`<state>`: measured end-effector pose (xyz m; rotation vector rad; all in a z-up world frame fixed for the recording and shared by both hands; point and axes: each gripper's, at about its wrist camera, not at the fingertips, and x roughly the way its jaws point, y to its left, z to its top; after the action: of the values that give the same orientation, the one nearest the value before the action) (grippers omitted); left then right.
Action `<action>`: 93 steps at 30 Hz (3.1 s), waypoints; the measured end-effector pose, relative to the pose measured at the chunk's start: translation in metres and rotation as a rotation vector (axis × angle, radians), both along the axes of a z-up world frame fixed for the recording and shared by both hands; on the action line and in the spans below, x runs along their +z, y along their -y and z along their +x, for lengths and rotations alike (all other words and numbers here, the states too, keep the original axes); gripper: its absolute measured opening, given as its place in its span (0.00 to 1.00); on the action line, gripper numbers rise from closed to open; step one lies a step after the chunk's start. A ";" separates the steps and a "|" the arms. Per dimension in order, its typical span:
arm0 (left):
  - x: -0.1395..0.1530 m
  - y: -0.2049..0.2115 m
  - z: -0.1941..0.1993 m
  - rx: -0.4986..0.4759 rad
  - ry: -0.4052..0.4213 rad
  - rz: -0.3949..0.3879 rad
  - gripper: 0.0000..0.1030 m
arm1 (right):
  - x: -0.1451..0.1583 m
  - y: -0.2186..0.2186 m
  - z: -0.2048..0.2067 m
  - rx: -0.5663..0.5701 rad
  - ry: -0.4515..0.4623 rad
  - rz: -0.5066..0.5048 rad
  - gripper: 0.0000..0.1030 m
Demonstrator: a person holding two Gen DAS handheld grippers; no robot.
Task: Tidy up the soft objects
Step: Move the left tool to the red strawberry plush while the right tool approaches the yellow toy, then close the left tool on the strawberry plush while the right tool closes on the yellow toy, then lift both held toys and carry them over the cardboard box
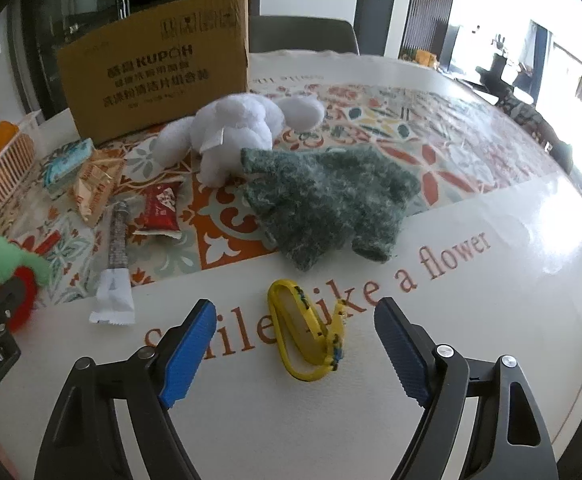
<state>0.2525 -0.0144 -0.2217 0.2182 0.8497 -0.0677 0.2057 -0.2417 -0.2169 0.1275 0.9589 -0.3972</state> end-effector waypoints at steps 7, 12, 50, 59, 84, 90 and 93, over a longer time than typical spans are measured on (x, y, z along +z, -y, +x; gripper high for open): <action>-0.011 0.006 0.015 -0.017 -0.013 -0.028 0.68 | -0.006 0.004 0.005 -0.026 0.001 0.010 0.71; -0.017 0.007 0.021 -0.041 -0.048 -0.083 0.48 | -0.005 0.003 0.008 -0.007 0.012 0.042 0.52; 0.021 0.030 -0.046 -0.030 -0.063 -0.087 0.35 | -0.003 0.019 -0.014 0.186 0.024 0.210 0.35; 0.015 0.040 -0.053 -0.052 -0.087 -0.083 0.35 | -0.004 0.018 -0.033 0.199 0.010 0.159 0.38; 0.012 0.049 -0.063 -0.079 -0.132 -0.096 0.35 | -0.005 0.018 -0.049 0.206 -0.019 0.107 0.32; 0.026 0.047 -0.061 -0.079 -0.109 -0.116 0.35 | 0.009 0.016 -0.045 0.226 0.007 0.101 0.31; 0.038 0.045 -0.060 -0.076 -0.086 -0.127 0.35 | 0.022 0.013 -0.042 0.251 0.026 0.104 0.31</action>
<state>0.1929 -0.0594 -0.1836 0.1284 0.9190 -0.2026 0.1637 -0.2546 -0.1950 0.1052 0.9566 -0.1147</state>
